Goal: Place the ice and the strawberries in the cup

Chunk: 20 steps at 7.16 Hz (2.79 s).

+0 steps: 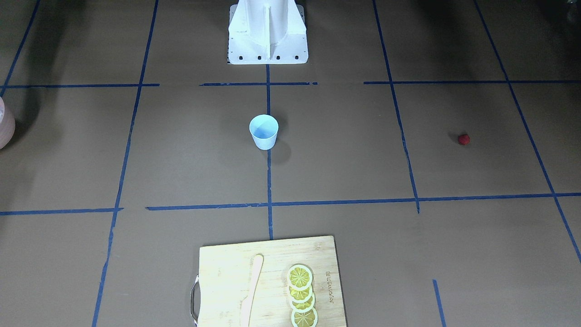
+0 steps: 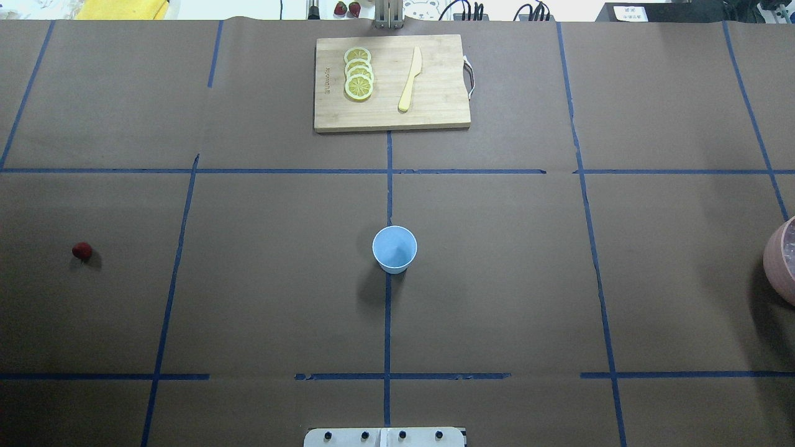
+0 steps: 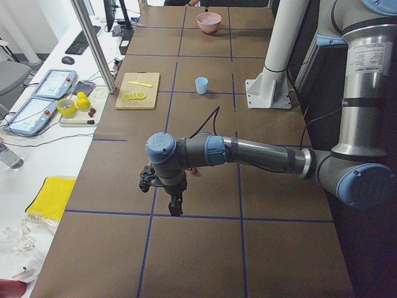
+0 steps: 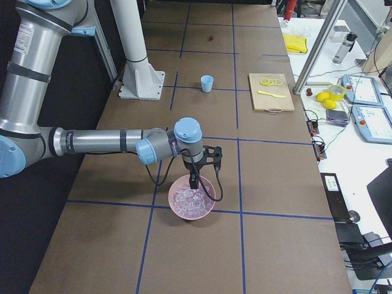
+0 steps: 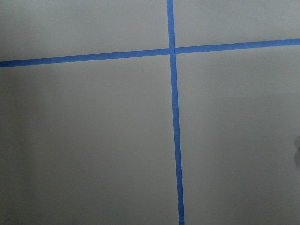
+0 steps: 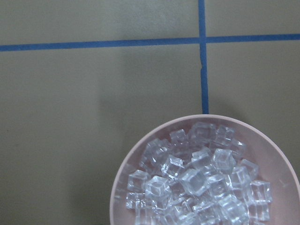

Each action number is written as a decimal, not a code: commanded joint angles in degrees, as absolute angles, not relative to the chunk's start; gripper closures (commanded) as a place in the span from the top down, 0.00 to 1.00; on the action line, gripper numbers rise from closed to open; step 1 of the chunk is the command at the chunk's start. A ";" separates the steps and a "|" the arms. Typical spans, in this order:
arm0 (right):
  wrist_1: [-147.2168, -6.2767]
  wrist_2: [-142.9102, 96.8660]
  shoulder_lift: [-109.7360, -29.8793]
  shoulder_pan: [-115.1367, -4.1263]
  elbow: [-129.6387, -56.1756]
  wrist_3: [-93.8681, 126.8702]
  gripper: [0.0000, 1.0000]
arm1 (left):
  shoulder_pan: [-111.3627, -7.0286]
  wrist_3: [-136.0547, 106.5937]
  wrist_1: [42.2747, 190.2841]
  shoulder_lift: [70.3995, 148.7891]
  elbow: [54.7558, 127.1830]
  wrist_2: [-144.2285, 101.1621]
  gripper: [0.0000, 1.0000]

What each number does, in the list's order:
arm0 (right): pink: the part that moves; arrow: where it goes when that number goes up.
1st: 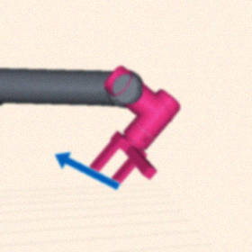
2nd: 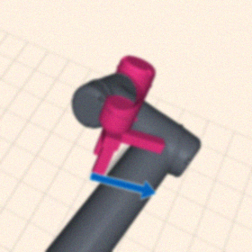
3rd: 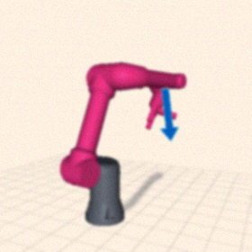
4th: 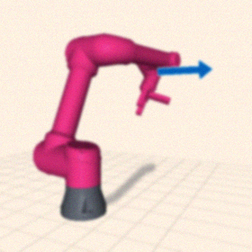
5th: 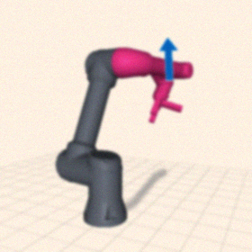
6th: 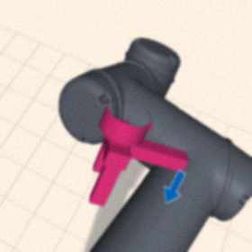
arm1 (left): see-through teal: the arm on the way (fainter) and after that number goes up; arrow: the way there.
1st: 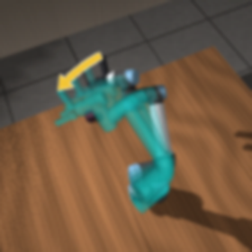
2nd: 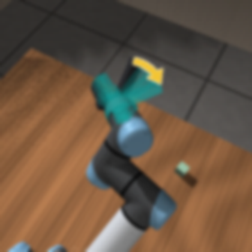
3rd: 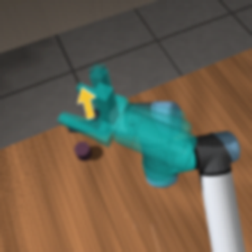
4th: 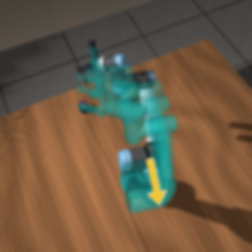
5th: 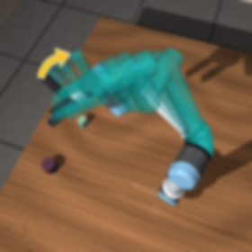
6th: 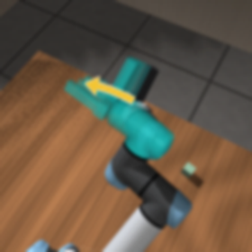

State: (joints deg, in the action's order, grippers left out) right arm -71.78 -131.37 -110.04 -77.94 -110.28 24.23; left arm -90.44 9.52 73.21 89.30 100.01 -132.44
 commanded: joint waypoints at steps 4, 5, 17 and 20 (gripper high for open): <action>-71.28 -130.78 -111.80 -73.13 -107.93 23.21 0.77 | -90.44 9.40 73.30 89.38 100.20 -133.77 1.00; -71.19 -130.78 -111.80 -73.13 -106.28 20.24 0.77 | -90.44 9.40 73.30 89.38 100.20 -133.86 1.00; -71.10 -130.87 -109.25 -70.22 -100.11 16.79 0.73 | -90.53 9.67 73.21 89.30 100.72 -133.86 1.00; -71.02 -131.04 -109.25 -70.22 -99.93 16.44 0.65 | -90.53 9.58 73.21 89.30 100.72 -133.86 1.00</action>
State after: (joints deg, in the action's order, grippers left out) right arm -71.08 -130.95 -109.26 -70.23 -99.94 16.69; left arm -90.52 9.59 73.28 89.30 100.72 -133.86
